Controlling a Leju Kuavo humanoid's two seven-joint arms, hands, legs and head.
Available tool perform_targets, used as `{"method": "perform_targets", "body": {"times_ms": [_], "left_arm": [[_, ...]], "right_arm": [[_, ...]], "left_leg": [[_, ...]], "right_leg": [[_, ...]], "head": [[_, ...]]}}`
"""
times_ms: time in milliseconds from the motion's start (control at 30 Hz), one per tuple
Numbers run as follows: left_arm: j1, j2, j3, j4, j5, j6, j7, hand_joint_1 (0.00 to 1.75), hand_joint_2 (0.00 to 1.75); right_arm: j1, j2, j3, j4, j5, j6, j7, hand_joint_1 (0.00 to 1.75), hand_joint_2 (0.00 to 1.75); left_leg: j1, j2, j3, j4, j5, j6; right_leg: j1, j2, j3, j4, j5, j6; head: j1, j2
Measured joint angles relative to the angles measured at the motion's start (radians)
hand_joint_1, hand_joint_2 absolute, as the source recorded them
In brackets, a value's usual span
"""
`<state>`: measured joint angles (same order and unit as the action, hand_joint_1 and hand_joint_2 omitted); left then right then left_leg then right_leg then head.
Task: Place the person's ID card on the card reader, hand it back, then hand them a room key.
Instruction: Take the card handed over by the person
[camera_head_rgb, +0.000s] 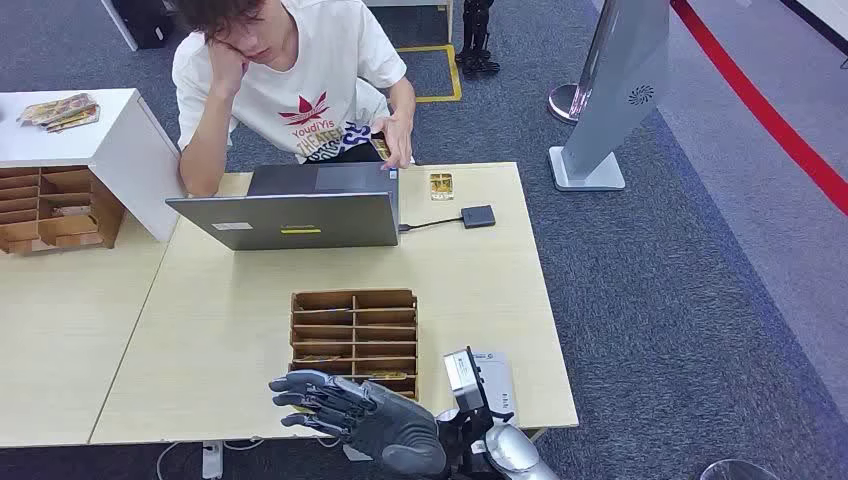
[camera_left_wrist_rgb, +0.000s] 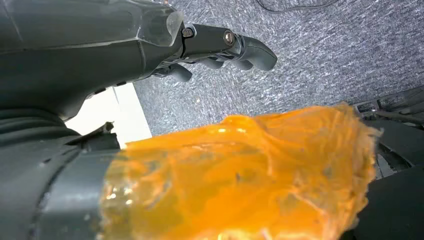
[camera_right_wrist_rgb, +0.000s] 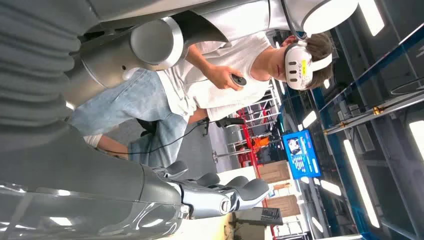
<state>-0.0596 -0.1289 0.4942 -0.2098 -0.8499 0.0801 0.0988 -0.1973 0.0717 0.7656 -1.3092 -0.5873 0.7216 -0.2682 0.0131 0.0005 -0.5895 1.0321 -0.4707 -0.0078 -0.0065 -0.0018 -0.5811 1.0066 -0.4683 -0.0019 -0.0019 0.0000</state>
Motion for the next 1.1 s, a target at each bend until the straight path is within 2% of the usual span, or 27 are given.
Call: {"method": "perform_targets", "body": {"times_ms": [133, 267, 333, 467, 633, 800, 967, 1100], "left_arm": [[0.000, 0.000, 0.000, 0.000, 0.000, 0.000, 0.000, 0.00, 0.00], [0.000, 0.000, 0.000, 0.000, 0.000, 0.000, 0.000, 0.00, 0.00], [0.000, 0.000, 0.000, 0.000, 0.000, 0.000, 0.000, 0.00, 0.00], [0.000, 0.000, 0.000, 0.000, 0.001, 0.000, -0.002, 0.00, 0.00], [0.000, 0.000, 0.000, 0.000, 0.001, 0.002, -0.003, 0.00, 0.00], [0.001, 0.000, 0.000, 0.000, 0.001, 0.008, -0.003, 0.00, 0.00], [0.001, 0.000, 0.000, 0.000, 0.002, 0.011, -0.003, 0.00, 0.00], [0.001, 0.000, 0.000, 0.000, 0.005, 0.019, -0.006, 0.00, 0.00]], "right_arm": [[0.000, 0.000, 0.000, -0.002, 0.000, -0.002, 0.000, 0.00, 1.75], [0.001, 0.000, 0.000, -0.005, 0.000, -0.007, 0.000, 0.00, 0.00], [0.001, 0.000, 0.000, -0.005, 0.000, -0.007, 0.000, 0.00, 0.00], [0.001, 0.000, 0.000, -0.005, 0.000, -0.007, -0.001, 0.00, 1.75], [0.001, 0.000, 0.000, -0.006, 0.009, -0.019, -0.002, 0.00, 1.75], [-0.001, 0.000, 0.000, -0.028, 0.104, -0.134, -0.009, 0.00, 1.75], [-0.004, 0.000, -0.001, -0.050, 0.145, -0.185, -0.012, 0.00, 1.75], [-0.011, 0.000, -0.004, -0.070, 0.239, -0.309, -0.007, 0.00, 1.75]], "left_leg": [[0.000, 0.000, 0.000, 0.000, 0.000, 0.000], [0.000, 0.000, 0.000, 0.000, 0.000, 0.000], [0.000, 0.000, 0.000, 0.000, 0.000, 0.000], [0.000, 0.000, 0.000, 0.000, 0.000, 0.000], [0.000, 0.000, 0.000, 0.000, 0.000, 0.000], [0.000, 0.000, 0.000, 0.000, 0.000, 0.000], [0.000, 0.000, 0.000, 0.000, 0.000, 0.000], [0.000, 0.000, 0.000, 0.000, 0.000, 0.000]], "right_leg": [[0.000, 0.000, 0.000, 0.000, 0.000, 0.000], [0.000, 0.000, 0.000, 0.000, 0.000, 0.000], [0.000, 0.000, 0.000, 0.000, 0.000, 0.000], [0.000, 0.000, 0.000, 0.000, 0.000, 0.000], [0.000, 0.000, 0.000, 0.000, 0.000, 0.000], [0.000, 0.000, 0.000, 0.000, 0.000, 0.000], [0.000, 0.000, 0.000, 0.000, 0.000, 0.000], [0.000, 0.000, 0.000, 0.000, 0.000, 0.000]], "head": [[0.000, 0.000], [0.000, 0.000], [0.000, 0.000], [0.000, 0.000], [0.000, 0.000], [0.000, 0.000], [0.000, 0.000], [0.000, 0.000]]}}
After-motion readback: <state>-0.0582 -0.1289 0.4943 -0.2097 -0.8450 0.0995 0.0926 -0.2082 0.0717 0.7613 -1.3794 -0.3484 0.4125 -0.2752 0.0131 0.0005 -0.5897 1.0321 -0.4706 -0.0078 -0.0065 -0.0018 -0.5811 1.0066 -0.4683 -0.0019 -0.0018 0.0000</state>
